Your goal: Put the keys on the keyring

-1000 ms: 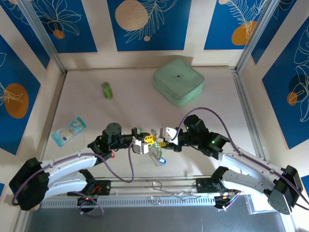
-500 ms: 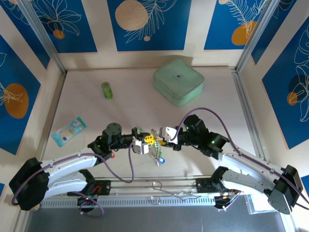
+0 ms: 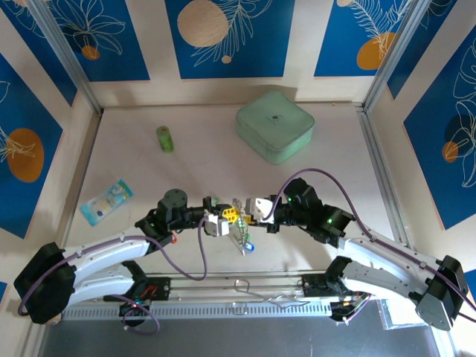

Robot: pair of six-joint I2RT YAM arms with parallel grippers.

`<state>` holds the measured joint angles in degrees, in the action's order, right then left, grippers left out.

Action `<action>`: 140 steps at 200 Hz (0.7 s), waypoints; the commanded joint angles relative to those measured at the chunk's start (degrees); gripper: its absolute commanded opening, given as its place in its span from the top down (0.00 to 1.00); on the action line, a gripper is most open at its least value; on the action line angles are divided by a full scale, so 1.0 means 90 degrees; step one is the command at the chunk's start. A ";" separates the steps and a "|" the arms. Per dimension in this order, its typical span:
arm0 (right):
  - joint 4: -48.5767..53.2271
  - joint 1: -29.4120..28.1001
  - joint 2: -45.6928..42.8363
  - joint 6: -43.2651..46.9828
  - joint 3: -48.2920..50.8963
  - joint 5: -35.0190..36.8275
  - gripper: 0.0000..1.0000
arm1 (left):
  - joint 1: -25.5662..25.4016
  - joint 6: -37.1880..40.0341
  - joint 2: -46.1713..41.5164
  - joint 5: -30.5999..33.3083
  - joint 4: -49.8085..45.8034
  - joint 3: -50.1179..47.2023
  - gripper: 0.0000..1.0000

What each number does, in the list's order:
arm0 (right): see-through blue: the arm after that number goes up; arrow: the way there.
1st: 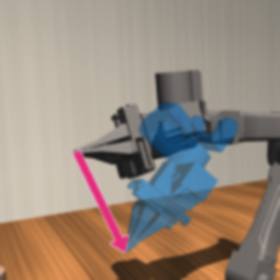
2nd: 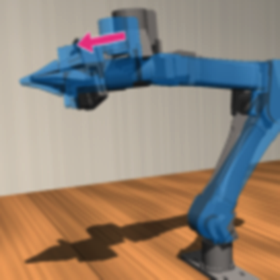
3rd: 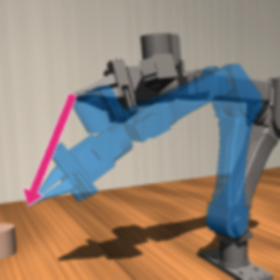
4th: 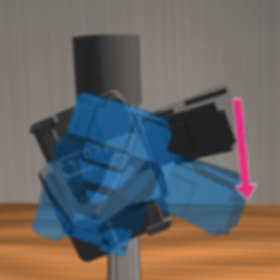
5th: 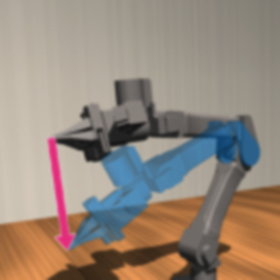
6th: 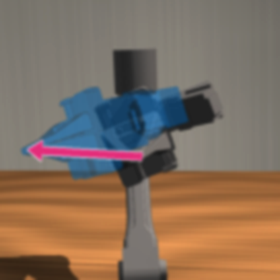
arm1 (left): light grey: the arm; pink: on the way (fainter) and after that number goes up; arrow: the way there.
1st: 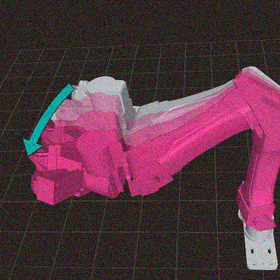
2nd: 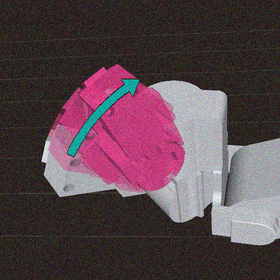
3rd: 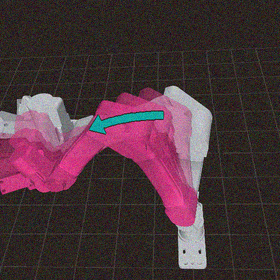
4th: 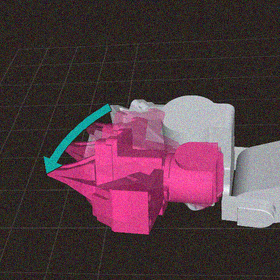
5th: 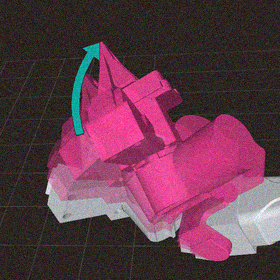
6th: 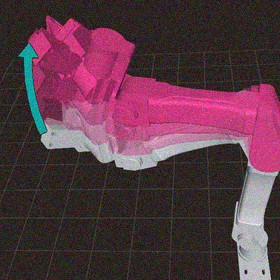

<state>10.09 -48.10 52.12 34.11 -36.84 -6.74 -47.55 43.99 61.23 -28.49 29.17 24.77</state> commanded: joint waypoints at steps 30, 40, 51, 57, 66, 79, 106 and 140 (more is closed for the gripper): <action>-0.0259 -0.0130 0.0137 0.0007 -0.0091 -0.0150 0.86 | -0.0077 -0.0295 0.0003 -0.0273 0.0158 0.0128 1.00; -0.0256 -0.0134 0.0155 0.0005 -0.0113 -0.0152 0.92 | -0.0070 -0.0297 0.0003 -0.0268 0.0147 0.0128 1.00; -0.0233 -0.0144 0.0166 0.0026 -0.0152 -0.0167 0.98 | -0.0071 -0.0298 0.0004 -0.0248 0.0129 0.0129 1.00; -0.0222 -0.0153 0.0176 0.0031 -0.0171 -0.0178 1.00 | -0.0068 -0.0298 0.0003 -0.0229 0.0110 0.0138 1.00; -0.0201 -0.0168 0.0194 0.0035 -0.0201 -0.0209 1.00 | -0.0073 -0.0288 0.0013 -0.0206 0.0085 0.0148 1.00; -0.0191 -0.0209 0.0223 0.0044 -0.0253 -0.0246 1.00 | -0.0069 -0.0279 0.0041 -0.0167 0.0034 0.0167 0.97; -0.0118 -0.0336 0.0359 0.0105 -0.0386 -0.0291 1.00 | -0.0068 -0.0278 0.0108 -0.0099 0.0001 0.0214 0.93; -0.0058 -0.0456 0.0534 0.0161 -0.0492 -0.0249 1.00 | -0.0075 -0.0328 0.0149 -0.0077 0.0068 0.0251 0.90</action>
<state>11.18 -50.00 55.81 34.59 -38.30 -5.26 -47.64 41.85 62.11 -29.26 26.98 24.80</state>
